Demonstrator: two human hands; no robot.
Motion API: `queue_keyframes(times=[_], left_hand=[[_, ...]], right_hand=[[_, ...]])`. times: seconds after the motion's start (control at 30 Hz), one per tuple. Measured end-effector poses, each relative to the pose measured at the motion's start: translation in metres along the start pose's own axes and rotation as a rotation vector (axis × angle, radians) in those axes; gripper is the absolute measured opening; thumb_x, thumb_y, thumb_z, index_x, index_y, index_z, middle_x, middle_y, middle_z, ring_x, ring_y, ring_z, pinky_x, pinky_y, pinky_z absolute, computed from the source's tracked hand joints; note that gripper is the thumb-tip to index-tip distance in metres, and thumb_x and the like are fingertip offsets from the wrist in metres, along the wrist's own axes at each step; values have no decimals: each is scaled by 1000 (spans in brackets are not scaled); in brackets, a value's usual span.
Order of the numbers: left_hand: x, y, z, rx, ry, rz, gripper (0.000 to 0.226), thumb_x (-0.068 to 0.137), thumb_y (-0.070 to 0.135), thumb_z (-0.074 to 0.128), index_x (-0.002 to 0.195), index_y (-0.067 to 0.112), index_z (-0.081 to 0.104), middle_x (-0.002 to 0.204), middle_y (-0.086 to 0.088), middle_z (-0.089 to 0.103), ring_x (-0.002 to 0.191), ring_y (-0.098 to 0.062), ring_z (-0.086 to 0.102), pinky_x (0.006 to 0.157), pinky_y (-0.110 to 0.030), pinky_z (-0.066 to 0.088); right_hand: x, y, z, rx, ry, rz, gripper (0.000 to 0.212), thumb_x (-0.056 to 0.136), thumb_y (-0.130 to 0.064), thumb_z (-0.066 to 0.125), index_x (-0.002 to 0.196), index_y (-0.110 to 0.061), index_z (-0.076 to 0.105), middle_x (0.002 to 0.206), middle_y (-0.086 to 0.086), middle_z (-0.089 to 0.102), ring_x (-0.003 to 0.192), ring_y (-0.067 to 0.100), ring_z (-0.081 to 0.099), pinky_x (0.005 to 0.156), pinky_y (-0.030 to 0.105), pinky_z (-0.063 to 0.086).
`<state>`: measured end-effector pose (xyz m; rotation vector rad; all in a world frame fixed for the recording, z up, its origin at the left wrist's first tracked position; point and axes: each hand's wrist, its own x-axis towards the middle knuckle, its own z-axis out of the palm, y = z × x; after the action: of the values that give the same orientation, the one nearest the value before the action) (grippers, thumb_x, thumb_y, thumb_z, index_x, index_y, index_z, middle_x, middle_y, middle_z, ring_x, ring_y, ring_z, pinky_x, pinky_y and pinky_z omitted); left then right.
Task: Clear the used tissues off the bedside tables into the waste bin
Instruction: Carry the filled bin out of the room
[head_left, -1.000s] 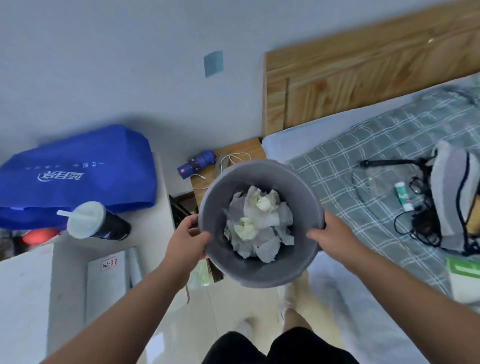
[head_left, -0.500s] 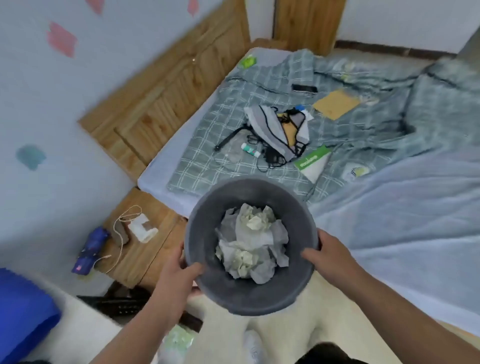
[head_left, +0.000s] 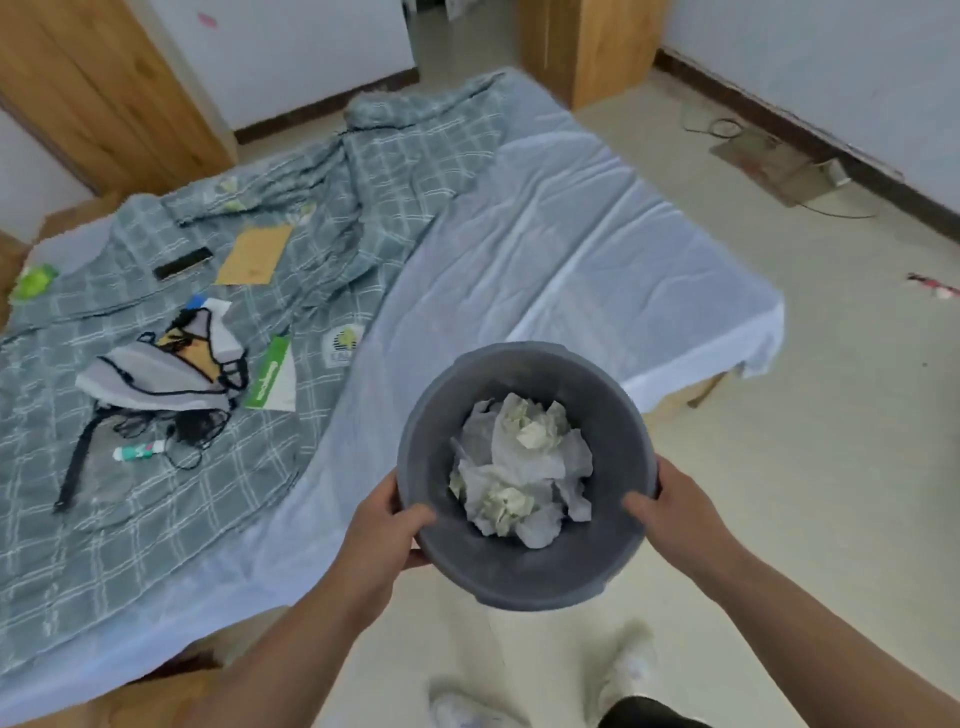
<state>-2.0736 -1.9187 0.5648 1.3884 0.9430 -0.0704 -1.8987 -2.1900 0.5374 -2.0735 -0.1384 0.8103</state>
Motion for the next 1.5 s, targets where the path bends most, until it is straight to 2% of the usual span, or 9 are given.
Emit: queue_keyframes(times=[0.17,0.3,0.43,0.7,0.83,1.0,1.23,1.37,1.5], left_hand=[[35,49,138,169,-187,-7,47,88,6,62,119,39,75,116,2,82,99,-21,80,74,-40,67],[62,97,243,247,-315,30,46,86,7,62,112,42,78,112,1,83,96,-20,81,70,-36,67],[92,136,330,278,-407,76,45,81,9,63,107,43,79,108,0,83,92,-21,81,68,-36,67],[190,164,446,308,-538,-20,49,85,0,59,105,40,80,107,-2,83,91,-22,81,70,-44,68],[249,199,497,313,-576,-87,46,78,5,63,102,39,82,106,-5,83,89,-24,82,68,-45,67],[313,276,587,338,-661,-64,47,89,-2,61,104,37,82,105,-3,83,89,-22,81,67,-41,66],[374,340,726,392,-752,-18,47,70,11,67,107,35,81,108,-6,82,99,-28,78,73,-43,67],[406,347,809,431,-729,-55,49,68,7,67,103,37,82,103,-7,82,96,-30,78,70,-44,66],[430,377,869,420,-672,-97,53,63,12,69,107,38,82,101,-5,83,91,-26,81,72,-43,67]], right_hand=[[-5,62,-120,111,110,99,31,68,-34,55,96,-44,65,88,-28,73,82,5,71,63,25,53],[-3,85,-210,209,260,124,33,76,-29,56,94,-55,63,90,-35,71,80,-4,69,63,24,52],[0,96,-278,254,384,165,33,71,-40,54,93,-64,58,94,-39,69,82,-16,65,61,18,52],[72,133,-354,362,444,325,38,68,-31,61,104,-39,70,91,-22,78,83,3,75,72,28,61],[127,122,-407,321,455,382,36,67,-29,57,99,-35,72,87,-19,78,87,11,74,70,29,59],[185,100,-502,301,559,360,31,66,-35,59,95,-38,70,86,-24,75,85,9,72,66,27,54],[250,141,-602,379,695,353,32,64,-33,63,95,-38,72,86,-12,79,83,16,74,72,42,62],[295,181,-663,439,642,387,29,74,-22,65,91,-46,72,86,-17,79,74,1,73,66,29,57],[348,197,-741,376,546,428,25,78,-13,67,94,-30,75,86,-9,80,86,17,76,78,44,63]])
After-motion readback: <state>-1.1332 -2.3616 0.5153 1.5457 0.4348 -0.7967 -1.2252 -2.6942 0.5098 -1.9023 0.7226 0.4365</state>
